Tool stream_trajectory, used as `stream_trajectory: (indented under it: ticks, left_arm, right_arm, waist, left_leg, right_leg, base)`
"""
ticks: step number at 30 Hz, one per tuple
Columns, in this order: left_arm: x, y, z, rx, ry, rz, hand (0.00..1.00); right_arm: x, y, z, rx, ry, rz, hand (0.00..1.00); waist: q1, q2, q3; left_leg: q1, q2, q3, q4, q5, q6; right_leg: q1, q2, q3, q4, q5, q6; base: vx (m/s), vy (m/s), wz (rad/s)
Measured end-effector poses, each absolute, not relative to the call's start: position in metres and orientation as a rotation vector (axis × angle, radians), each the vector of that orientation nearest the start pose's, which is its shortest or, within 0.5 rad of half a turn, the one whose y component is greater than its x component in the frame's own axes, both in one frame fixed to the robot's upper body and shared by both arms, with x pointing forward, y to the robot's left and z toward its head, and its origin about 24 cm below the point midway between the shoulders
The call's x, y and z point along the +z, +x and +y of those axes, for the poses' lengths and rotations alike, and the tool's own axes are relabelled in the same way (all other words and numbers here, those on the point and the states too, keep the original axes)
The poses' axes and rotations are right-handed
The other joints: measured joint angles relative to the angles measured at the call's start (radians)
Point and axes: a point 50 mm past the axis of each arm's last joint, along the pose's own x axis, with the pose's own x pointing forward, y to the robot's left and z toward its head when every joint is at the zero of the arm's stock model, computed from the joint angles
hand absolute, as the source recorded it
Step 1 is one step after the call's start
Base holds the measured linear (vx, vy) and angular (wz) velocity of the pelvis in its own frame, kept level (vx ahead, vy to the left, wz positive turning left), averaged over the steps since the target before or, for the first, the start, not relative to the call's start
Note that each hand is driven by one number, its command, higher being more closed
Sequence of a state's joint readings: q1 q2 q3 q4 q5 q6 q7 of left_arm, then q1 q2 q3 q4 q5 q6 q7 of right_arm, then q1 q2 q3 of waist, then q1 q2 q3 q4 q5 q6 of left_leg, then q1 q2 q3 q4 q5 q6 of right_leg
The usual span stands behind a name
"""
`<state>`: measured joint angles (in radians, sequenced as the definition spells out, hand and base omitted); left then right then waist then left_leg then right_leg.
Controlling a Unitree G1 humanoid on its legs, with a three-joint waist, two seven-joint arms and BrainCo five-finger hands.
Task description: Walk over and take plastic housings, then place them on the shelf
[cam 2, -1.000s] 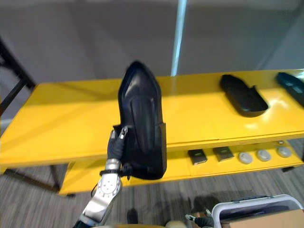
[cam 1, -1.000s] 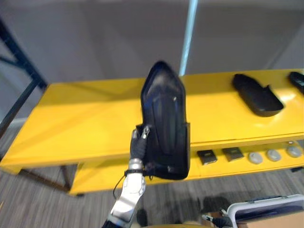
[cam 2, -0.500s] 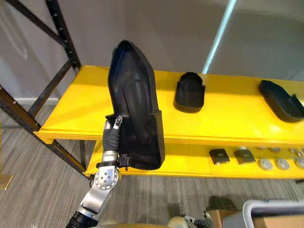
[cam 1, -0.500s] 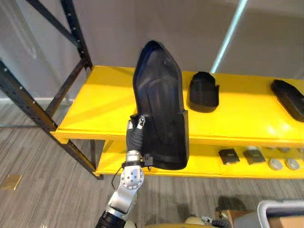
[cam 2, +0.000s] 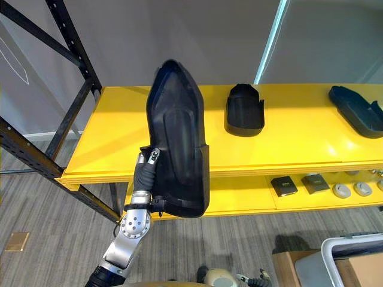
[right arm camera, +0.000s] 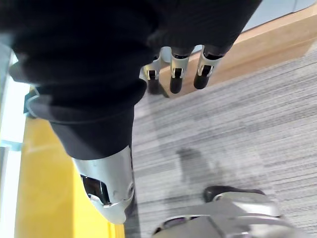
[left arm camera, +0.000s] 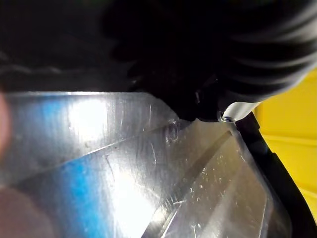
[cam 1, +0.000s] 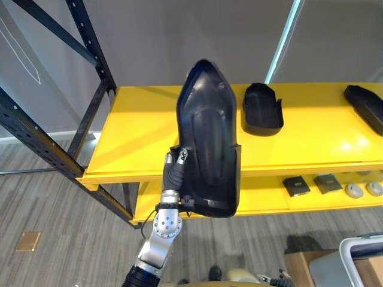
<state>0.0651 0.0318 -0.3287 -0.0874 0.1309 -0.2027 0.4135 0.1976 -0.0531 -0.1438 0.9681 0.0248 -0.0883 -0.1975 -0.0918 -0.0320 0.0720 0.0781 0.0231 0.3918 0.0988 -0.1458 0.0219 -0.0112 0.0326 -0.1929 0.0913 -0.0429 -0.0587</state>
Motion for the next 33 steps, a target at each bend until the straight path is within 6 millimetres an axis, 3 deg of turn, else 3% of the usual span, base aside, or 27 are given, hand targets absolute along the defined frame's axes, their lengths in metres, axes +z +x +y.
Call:
stream_trajectory:
  ticks: [7,15,18,20,21,23,24,25,26,27,31,33]
  left_arm:
    - [0.065,0.233,0.109,0.144,0.096,-0.243,1.00]
    - [0.051,0.236,0.118,0.187,0.134,-0.177,1.00]
    - [0.051,0.236,0.118,0.188,0.129,-0.175,1.00]
    - [0.052,0.236,0.117,0.191,0.123,-0.175,1.00]
    - [0.051,0.236,0.119,0.196,0.126,-0.174,1.00]
    - [0.048,0.236,0.122,0.202,0.136,-0.163,1.00]
    - [0.044,0.237,0.126,0.216,0.143,-0.142,1.00]
    - [0.039,0.237,0.128,0.226,0.148,-0.122,1.00]
    - [0.037,0.237,0.128,0.227,0.149,-0.114,1.00]
    - [0.033,0.238,0.127,0.224,0.153,-0.095,1.00]
    - [0.029,0.238,0.136,0.217,0.206,-0.075,1.00]
    - [0.030,0.238,0.140,0.214,0.230,-0.081,1.00]
  right_arm:
    - [-0.158,0.069,-0.204,-0.387,-0.083,1.058,0.00]
    - [-0.158,0.066,-0.205,-0.389,-0.085,1.066,0.00]
    - [-0.157,0.065,-0.207,-0.391,-0.090,1.064,0.00]
    - [-0.158,0.062,-0.208,-0.392,-0.098,1.072,0.00]
    - [-0.159,0.062,-0.209,-0.392,-0.101,1.081,0.00]
    - [-0.158,0.065,-0.210,-0.391,-0.103,1.077,0.00]
    - [-0.158,0.066,-0.210,-0.391,-0.103,1.074,0.00]
    - [-0.158,0.066,-0.212,-0.394,-0.108,1.075,0.00]
    - [-0.158,0.065,-0.215,-0.398,-0.115,1.075,0.00]
    - [-0.158,0.064,-0.219,-0.413,-0.116,1.084,0.00]
    - [-0.161,0.051,-0.215,-0.434,-0.091,1.118,0.00]
    - [-0.161,0.051,-0.215,-0.431,-0.091,1.120,0.00]
  waist:
    - [-0.004,0.011,-0.022]
    - [-0.003,0.016,-0.036]
    - [0.011,0.020,-0.028]
    - [0.022,0.020,-0.026]
    - [0.024,0.015,-0.022]
    - [0.022,0.016,-0.021]
    - [0.017,0.016,-0.022]
    - [0.012,0.027,-0.026]
    - [0.010,0.040,-0.028]
    - [-0.005,0.057,-0.025]
    - [-0.008,0.032,-0.027]
    - [-0.011,0.030,-0.032]
  left_leg:
    - [0.025,-0.007,0.055,-0.037,0.003,-0.002]
    - [0.018,-0.003,0.046,-0.030,0.013,-0.017]
    - [-0.097,0.079,0.038,0.259,-0.092,-0.071]
    - [-0.139,0.112,0.028,0.366,-0.102,-0.063]
    - [-0.165,0.142,0.020,0.429,-0.132,-0.030]
    - [-0.176,0.174,0.006,0.419,-0.144,-0.011]
    - [-0.168,0.182,-0.032,0.355,-0.139,-0.019]
    - [-0.146,0.184,-0.065,0.243,-0.101,-0.058]
    - [-0.133,0.191,-0.077,0.179,-0.056,-0.083]
    - [-0.108,0.178,-0.068,0.122,0.030,-0.102]
    - [-0.001,0.088,-0.028,-0.035,0.083,-0.074]
    - [0.016,0.067,-0.023,-0.065,0.090,-0.065]
  right_leg:
    - [0.039,0.010,0.042,-0.098,0.062,0.030]
    - [0.037,0.011,0.040,-0.096,0.065,0.033]
    - [0.043,0.027,0.025,-0.104,0.052,0.013]
    - [0.053,0.034,0.031,-0.109,0.048,0.004]
    - [0.056,0.034,0.033,-0.113,0.044,-0.010]
    - [0.059,0.026,0.045,-0.112,0.052,0.004]
    - [0.055,0.009,0.052,-0.110,0.061,0.018]
    - [0.045,-0.002,0.057,-0.110,0.067,0.032]
    - [0.040,-0.002,0.058,-0.112,0.069,0.039]
    - [0.047,-0.021,0.058,-0.116,0.075,0.053]
    - [0.078,-0.084,0.074,-0.132,0.088,0.092]
    - [0.079,-0.098,0.083,-0.131,0.085,0.105]
  base:
    - [-0.02,0.038,-0.23]
    - [-0.04,-0.006,0.03]
    - [-0.06,-0.085,0.11]
    - [-0.08,-0.045,-0.08]
    - [-0.05,-0.020,-0.08]
    - [-0.01,0.013,-0.09]
    - [0.02,0.078,-0.18]
    - [0.02,0.104,-0.17]
    - [0.03,0.146,-0.03]
    - [0.05,0.183,0.04]
    - [0.03,0.175,-0.04]
    - [0.03,0.135,-0.09]
